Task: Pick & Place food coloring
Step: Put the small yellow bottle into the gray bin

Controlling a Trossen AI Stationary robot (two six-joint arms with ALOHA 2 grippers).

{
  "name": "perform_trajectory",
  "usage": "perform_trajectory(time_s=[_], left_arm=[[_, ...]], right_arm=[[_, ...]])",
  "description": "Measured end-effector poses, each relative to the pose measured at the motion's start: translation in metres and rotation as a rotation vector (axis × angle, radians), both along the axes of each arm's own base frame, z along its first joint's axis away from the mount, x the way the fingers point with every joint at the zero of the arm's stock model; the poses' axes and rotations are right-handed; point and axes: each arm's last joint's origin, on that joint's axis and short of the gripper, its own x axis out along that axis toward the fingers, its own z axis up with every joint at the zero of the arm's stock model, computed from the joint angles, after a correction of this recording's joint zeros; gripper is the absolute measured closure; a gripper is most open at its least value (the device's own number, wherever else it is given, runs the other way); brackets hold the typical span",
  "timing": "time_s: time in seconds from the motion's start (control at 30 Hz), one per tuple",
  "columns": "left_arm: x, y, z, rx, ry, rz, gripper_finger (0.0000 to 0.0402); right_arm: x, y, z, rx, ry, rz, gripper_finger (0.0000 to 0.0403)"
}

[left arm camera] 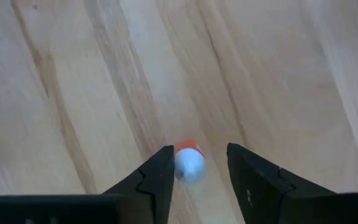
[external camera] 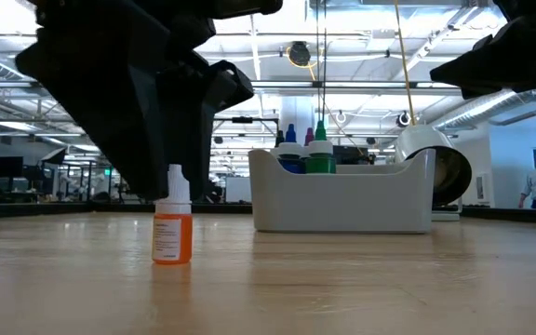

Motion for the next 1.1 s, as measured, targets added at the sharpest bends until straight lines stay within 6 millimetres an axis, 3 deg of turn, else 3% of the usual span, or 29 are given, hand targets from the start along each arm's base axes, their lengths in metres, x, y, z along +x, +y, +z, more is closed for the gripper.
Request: perform_trajectory(time_s=[0.5, 0.87, 1.1], left_arm=[[0.000, -0.002, 0.001, 0.008, -0.017, -0.044, 0.0353], [-0.001, -0.006, 0.003, 0.039, -0.033, -0.126, 0.0353], [0.008, -0.011, 0.032, 0.034, -0.080, -0.161, 0.0368]], right_arm=[[0.000, 0.000, 0.000, 0.002, 0.000, 0.000, 0.0399], [0.000, 0.000, 0.000, 0.002, 0.000, 0.000, 0.0399], [0.000, 0.000, 0.000, 0.003, 0.000, 0.000, 0.0399]])
